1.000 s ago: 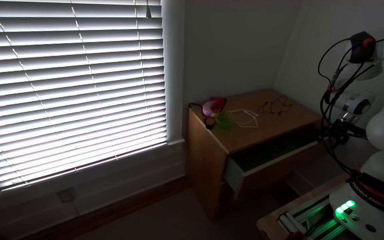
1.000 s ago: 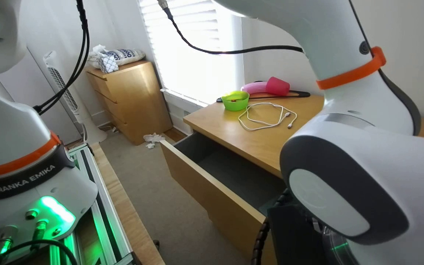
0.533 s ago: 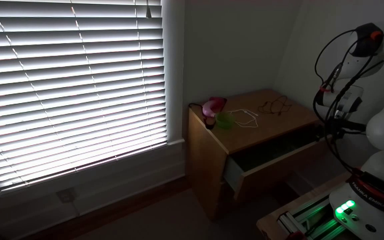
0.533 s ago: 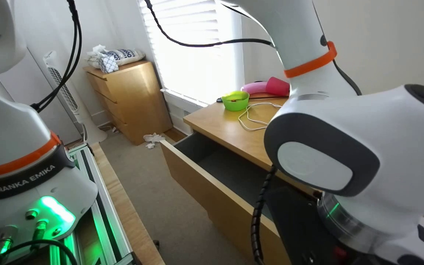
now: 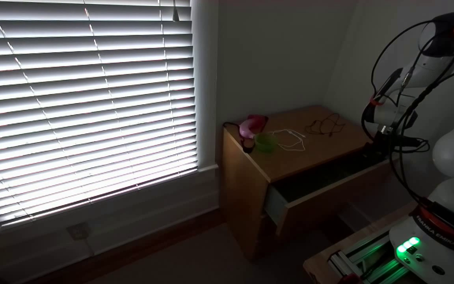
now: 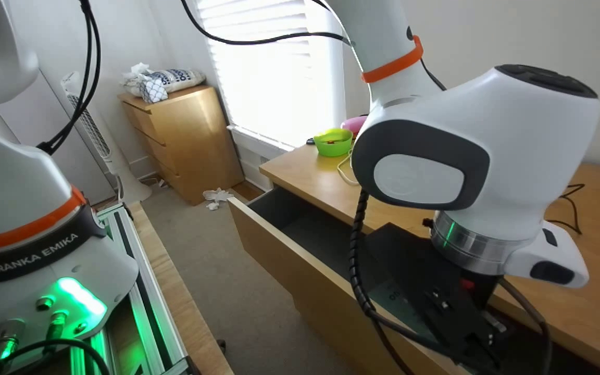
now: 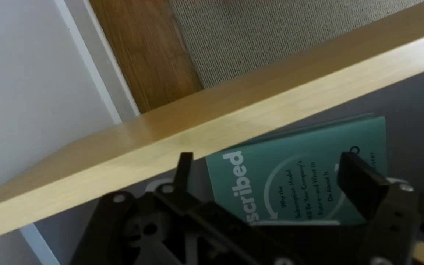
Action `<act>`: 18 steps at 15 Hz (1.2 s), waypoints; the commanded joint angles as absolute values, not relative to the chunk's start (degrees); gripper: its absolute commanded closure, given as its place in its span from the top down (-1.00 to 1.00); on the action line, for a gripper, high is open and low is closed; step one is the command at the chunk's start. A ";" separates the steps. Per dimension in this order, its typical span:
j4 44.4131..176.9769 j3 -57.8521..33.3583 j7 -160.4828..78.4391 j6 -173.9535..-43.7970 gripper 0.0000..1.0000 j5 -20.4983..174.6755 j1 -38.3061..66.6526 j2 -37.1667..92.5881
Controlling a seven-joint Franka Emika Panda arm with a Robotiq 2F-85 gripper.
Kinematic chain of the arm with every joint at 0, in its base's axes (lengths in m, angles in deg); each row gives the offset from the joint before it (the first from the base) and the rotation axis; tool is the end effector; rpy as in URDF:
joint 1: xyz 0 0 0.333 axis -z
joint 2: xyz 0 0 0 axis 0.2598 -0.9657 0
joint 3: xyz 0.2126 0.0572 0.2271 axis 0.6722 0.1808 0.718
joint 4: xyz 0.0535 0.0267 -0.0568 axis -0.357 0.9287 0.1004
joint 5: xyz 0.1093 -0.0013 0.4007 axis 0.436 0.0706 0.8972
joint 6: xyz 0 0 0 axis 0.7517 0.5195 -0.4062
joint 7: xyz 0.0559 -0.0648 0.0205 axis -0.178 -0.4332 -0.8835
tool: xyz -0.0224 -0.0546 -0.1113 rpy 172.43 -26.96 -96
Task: Open the top drawer
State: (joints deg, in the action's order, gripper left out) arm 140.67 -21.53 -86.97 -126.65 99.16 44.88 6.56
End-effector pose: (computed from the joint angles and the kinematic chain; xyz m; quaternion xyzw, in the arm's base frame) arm 0.3876 -0.3900 0.0529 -0.9879 0.1472 0.0374 0.0311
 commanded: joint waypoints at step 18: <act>145.50 -5.06 -84.37 -146.39 -1.00 89.85 62.87 0.71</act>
State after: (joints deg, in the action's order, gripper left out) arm 143.95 -2.33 -88.80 -145.49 94.29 63.51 1.58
